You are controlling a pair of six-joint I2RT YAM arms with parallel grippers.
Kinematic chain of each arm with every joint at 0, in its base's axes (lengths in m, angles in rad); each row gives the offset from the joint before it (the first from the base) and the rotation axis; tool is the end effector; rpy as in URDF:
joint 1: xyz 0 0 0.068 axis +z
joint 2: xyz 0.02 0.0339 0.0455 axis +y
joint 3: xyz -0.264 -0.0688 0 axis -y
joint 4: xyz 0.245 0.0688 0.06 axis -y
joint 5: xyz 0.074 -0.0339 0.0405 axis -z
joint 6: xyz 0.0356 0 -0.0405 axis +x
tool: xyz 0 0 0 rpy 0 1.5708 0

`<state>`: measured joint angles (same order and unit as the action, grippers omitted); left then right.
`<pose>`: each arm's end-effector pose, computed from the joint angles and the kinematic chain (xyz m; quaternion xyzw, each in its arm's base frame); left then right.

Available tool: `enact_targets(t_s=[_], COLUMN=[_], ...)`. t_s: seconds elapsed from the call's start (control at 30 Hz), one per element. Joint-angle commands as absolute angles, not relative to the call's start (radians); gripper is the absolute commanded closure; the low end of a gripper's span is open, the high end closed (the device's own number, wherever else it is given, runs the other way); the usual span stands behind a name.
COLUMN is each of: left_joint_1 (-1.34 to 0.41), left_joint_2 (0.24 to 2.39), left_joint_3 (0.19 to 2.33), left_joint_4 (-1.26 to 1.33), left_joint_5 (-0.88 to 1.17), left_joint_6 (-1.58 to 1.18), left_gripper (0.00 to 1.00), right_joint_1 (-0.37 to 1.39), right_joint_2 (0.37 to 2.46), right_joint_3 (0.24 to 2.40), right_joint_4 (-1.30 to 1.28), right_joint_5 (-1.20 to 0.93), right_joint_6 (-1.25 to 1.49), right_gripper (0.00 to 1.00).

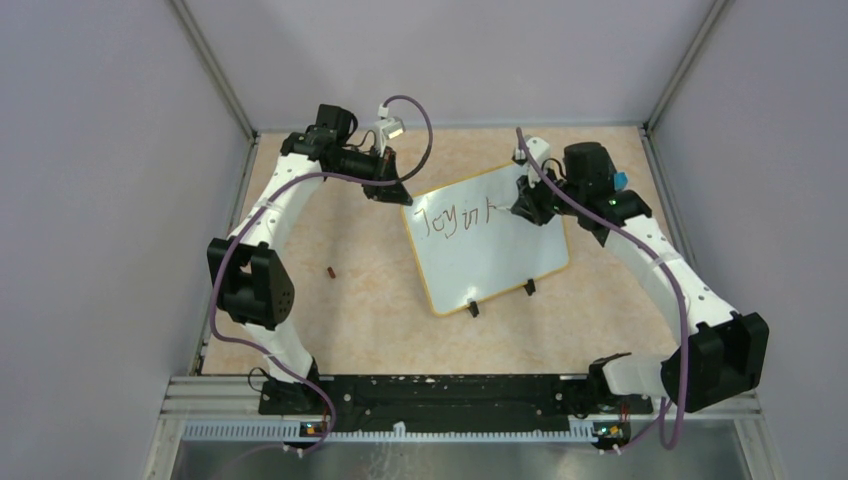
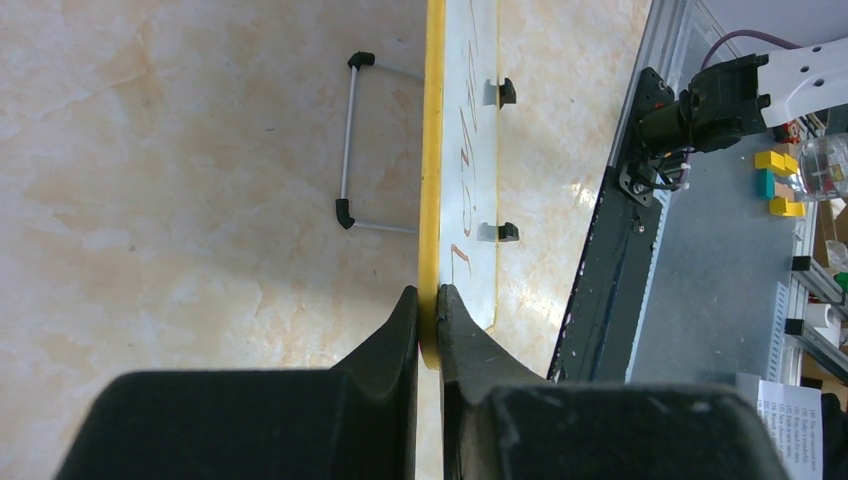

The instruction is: Write a sentence on the whiteboard

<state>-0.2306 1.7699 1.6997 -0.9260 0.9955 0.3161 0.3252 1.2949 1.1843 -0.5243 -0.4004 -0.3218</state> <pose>0.3549 -0.1140 0.3366 0.3577 0.7748 -0.4468 0.2683 0.2649 0.1039 0.3368 -0.3631 0.8008 0.1782 0.4417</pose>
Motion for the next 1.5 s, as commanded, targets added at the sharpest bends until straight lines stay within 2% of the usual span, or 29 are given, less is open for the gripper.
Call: enact_targets(t_s=[0.0, 0.6, 1.0, 1.47], left_joint_1=[-0.235, -0.235, -0.235, -0.235], left_joint_2=[1.758, 1.753, 1.756, 1.753], left_joint_3=[1.704, 1.697, 1.698, 1.697], left_joint_4=[-0.898, -0.898, -0.898, -0.897], left_joint_5=[1.005, 1.003, 1.005, 1.001], left_joint_6=[0.333, 0.333, 0.333, 0.333], left_gripper=[1.0, 1.0, 1.0, 1.0], right_joint_1=[0.337, 0.407, 0.312, 0.301], right_joint_2=[1.271, 1.275, 1.216, 1.279], right_joint_3=[1.147, 1.176, 1.195, 1.212], right_joint_4=[-0.531, -0.506, -0.574, -0.526], right_joint_5=[-0.409, -0.387, -0.456, -0.458], right_joint_6=[-0.335, -0.308, -0.33, -0.322], right_gripper=[1.0, 1.0, 1.0, 1.0])
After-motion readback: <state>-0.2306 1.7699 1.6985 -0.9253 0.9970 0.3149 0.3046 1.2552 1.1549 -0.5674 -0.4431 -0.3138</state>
